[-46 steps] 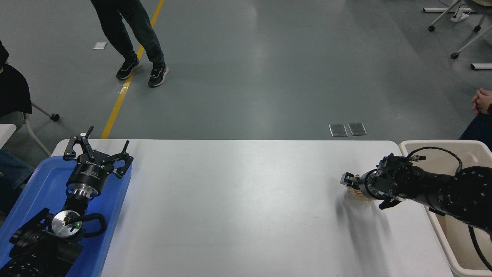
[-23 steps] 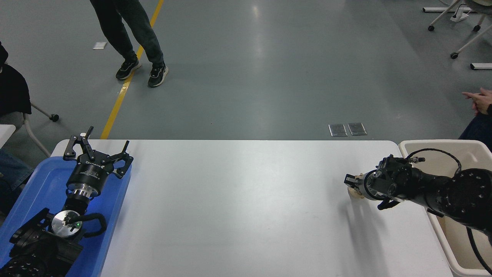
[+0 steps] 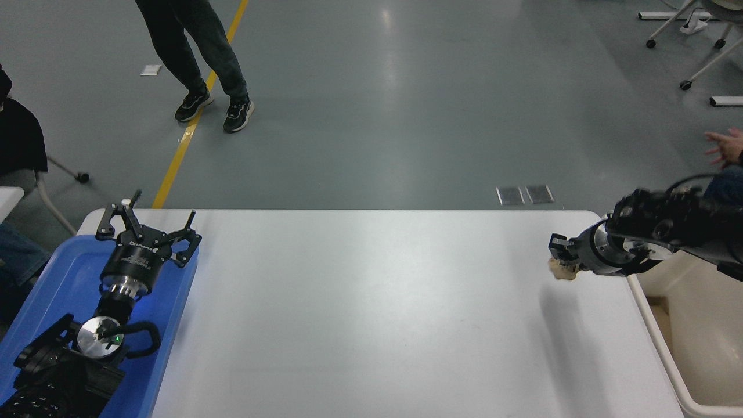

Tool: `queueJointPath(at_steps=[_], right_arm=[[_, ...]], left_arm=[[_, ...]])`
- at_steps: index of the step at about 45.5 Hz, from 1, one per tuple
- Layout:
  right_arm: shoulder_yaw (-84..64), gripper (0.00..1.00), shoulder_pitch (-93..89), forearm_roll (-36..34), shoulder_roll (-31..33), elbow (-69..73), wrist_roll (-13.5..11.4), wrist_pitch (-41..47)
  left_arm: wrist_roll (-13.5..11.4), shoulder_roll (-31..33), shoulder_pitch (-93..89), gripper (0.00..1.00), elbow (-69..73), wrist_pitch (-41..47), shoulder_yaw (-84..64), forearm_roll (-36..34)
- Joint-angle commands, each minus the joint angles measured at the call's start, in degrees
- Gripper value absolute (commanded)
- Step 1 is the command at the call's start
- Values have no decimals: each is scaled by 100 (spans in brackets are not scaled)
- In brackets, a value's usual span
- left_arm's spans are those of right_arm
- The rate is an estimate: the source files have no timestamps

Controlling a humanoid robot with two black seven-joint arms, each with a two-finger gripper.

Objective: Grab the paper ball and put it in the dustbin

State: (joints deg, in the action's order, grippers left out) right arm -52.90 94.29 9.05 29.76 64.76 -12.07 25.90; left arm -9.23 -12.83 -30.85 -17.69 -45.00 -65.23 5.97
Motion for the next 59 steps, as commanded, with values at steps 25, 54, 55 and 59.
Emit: queueJointPath(at_steps=[25, 54, 55, 59], right_arm=[[-827, 0, 5565, 176, 1129, 2894, 12, 1910], [-345, 0, 2307, 361, 1059, 30, -15, 1910], [-240, 0, 2052, 361, 1059, -198, -15, 1910], [182, 0, 1006, 361, 1041, -1156, -15, 1910]], left_arm=[[0, -1, 0, 99, 3, 0, 2, -8], [0, -1, 0, 99, 3, 0, 2, 1], [0, -1, 0, 99, 3, 0, 2, 1], [0, -1, 0, 99, 3, 0, 2, 1]])
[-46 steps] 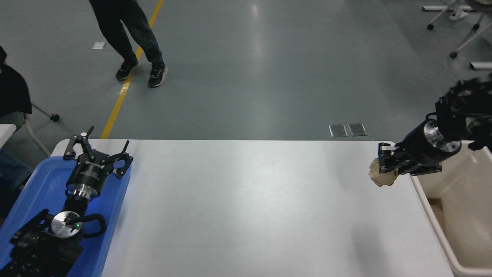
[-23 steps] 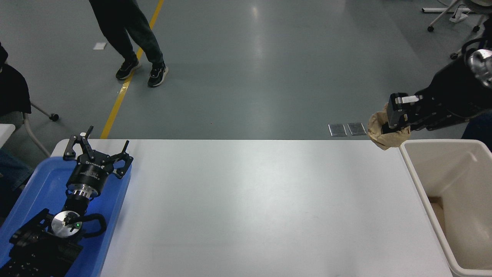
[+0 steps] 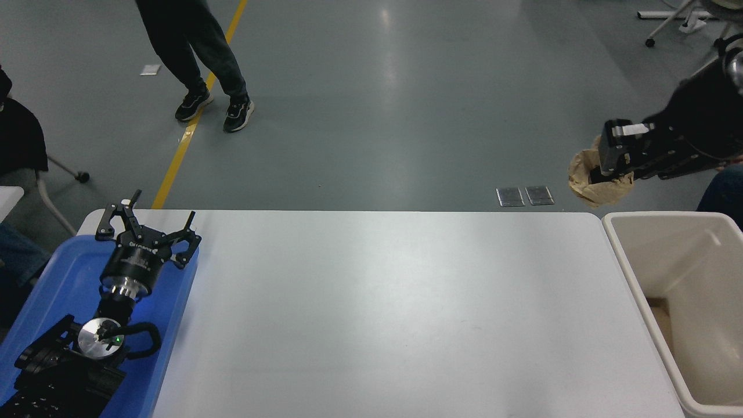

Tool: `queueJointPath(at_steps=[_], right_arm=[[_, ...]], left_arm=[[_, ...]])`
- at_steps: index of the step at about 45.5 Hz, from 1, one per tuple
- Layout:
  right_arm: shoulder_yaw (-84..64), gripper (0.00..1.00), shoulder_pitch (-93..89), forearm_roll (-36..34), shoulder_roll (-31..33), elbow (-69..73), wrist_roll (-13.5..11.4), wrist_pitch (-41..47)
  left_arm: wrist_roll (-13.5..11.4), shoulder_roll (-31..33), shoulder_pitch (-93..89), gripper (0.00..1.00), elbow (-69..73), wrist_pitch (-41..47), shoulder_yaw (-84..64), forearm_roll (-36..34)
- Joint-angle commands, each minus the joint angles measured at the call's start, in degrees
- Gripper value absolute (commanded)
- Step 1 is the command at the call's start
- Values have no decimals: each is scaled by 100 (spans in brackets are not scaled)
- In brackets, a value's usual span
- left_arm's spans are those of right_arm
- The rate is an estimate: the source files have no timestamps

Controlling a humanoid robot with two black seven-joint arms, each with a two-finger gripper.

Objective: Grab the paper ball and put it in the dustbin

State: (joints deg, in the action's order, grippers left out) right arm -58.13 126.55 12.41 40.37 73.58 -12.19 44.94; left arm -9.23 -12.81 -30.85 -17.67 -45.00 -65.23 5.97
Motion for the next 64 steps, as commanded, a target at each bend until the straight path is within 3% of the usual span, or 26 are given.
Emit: queueJointPath(at_steps=[1, 16, 28, 34, 45, 49, 50, 52, 54, 64], right_arm=[[820, 0, -2475, 24, -21, -2293, -3, -12], [2104, 0, -5667, -81, -767, -5230, -3, -1496], [2087, 0, -7205, -98, -1462, -6048, -73, -3395], [2122, 0, -7750, -107, -1576, -6241, -249, -3887], [2324, 0, -8261, -748, -1603, -6268, -258, -4266], [2324, 21, -8287, -854, -1594, -6268, -258, -4283], [2333, 35, -8296, -863, -1594, -6259, -258, -4292], [2333, 73, -8278, -863, -1585, -6259, -258, -4292], [2342, 100, -8235, -889, -1585, -6198, -258, -4275], [2403, 100, -8199, -1197, -1559, -6154, -328, -4230]], left_arm=[[0, -2, 0, 99, 1, 0, 1, 1], [0, -2, 0, 99, 1, 0, 1, 1], [0, 7, 0, 99, 1, 0, -8, -8], [0, -2, 0, 99, 1, 0, 1, 1], [-9, -2, 0, 99, 1, 0, 1, 1], [-9, -2, 0, 99, 1, 0, 1, 1], [-9, -2, 0, 99, 1, 0, 1, 1], [-9, -2, 0, 99, 1, 0, 1, 1], [-9, -2, 0, 99, 1, 0, -8, 1], [-9, -2, 0, 99, 1, 0, -8, 1]])
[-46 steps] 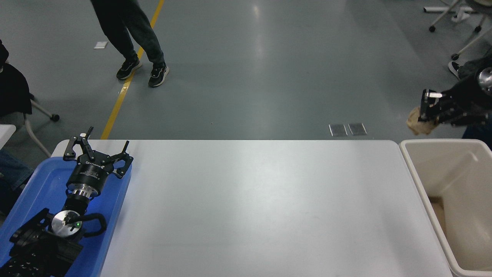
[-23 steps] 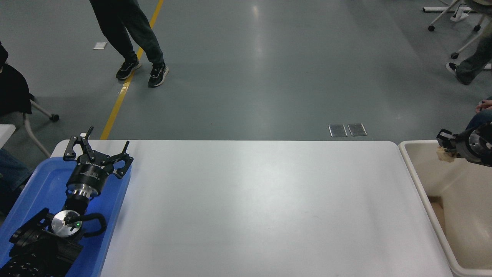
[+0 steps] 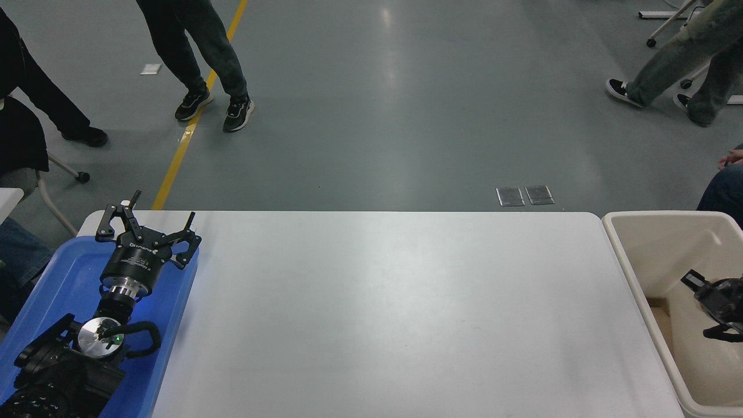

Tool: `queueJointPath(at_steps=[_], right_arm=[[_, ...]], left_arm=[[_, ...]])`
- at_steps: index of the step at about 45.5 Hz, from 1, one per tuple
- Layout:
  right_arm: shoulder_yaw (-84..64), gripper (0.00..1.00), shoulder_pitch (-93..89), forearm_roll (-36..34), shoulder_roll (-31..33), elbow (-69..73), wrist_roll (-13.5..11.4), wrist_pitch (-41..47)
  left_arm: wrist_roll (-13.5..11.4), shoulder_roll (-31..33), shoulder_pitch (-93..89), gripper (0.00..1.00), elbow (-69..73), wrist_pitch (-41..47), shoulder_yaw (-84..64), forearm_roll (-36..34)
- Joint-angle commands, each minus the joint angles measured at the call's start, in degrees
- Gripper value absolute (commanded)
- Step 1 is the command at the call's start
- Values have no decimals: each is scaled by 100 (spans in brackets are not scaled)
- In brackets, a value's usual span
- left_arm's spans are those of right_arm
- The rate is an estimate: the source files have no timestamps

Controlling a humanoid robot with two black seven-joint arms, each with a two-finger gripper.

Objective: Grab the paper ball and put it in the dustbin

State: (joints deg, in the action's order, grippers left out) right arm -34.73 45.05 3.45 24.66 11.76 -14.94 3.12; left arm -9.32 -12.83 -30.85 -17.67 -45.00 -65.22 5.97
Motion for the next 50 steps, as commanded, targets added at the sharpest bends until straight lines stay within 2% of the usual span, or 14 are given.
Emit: queueJointPath(at_steps=[1, 14, 22, 28, 42, 50], right_arm=[[63, 100, -23, -293, 21, 46, -53, -31], [-165, 100, 1022, -187, 812, 1688, -35, 40], [-1131, 100, 2207, -196, 979, 2760, 0, 267], [-1703, 100, 3824, -205, 1199, 4587, 9, 821], [-2310, 100, 6295, -231, 795, 6672, -35, 1920], [-2328, 100, 7455, -293, 505, 7446, -44, 2903]], left_arm=[[0, 0, 0, 99, 0, 0, 0, 0], [0, 0, 0, 99, 0, 0, 1, 0], [0, 9, 0, 99, 0, 0, -8, 0], [0, 0, 0, 99, 0, 0, -8, 0], [9, 0, 0, 99, 0, 0, 1, 0], [0, 0, 0, 99, 0, 0, 1, 0]])
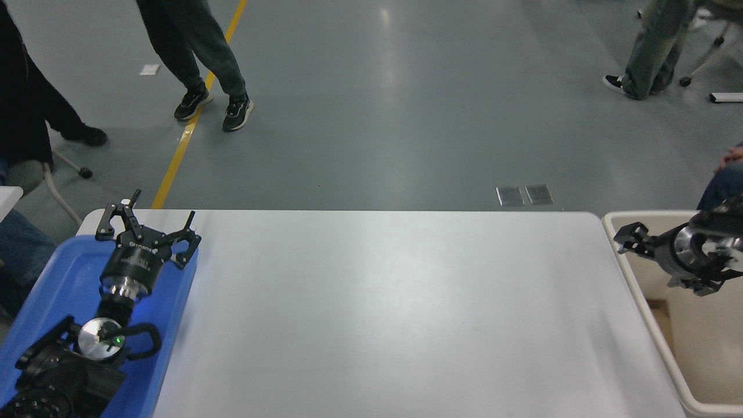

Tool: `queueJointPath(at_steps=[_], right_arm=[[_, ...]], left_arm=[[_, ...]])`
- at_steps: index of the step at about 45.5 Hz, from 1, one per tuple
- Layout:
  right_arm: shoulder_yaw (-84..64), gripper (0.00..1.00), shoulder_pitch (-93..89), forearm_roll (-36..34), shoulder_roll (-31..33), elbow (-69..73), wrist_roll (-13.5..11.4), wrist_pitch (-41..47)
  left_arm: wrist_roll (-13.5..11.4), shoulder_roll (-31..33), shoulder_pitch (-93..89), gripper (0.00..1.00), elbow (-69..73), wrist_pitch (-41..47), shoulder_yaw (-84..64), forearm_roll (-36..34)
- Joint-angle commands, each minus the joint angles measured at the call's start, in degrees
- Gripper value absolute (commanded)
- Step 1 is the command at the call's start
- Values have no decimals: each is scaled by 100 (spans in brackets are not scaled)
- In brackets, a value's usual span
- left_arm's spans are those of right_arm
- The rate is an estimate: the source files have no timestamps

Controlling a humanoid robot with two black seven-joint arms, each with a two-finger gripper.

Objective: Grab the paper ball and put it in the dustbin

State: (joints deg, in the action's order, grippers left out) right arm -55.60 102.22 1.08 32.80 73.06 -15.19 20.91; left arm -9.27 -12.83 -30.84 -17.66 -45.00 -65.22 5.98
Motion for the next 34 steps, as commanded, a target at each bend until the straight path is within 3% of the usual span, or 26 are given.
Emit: queueJointPath(at_steps=[1, 9, 34], right_arm=[[-241, 100, 1879, -64, -344, 1386, -19, 1248], [-223, 100, 2811, -152, -529, 1756, -19, 2399], [-197, 100, 3330, -152, -696, 1853, -37, 2409]], left_arm=[[5, 0, -1, 99, -1, 0, 0, 0], [-4, 0, -1, 99, -1, 0, 0, 0], [5, 0, -1, 99, -1, 0, 0, 0]])
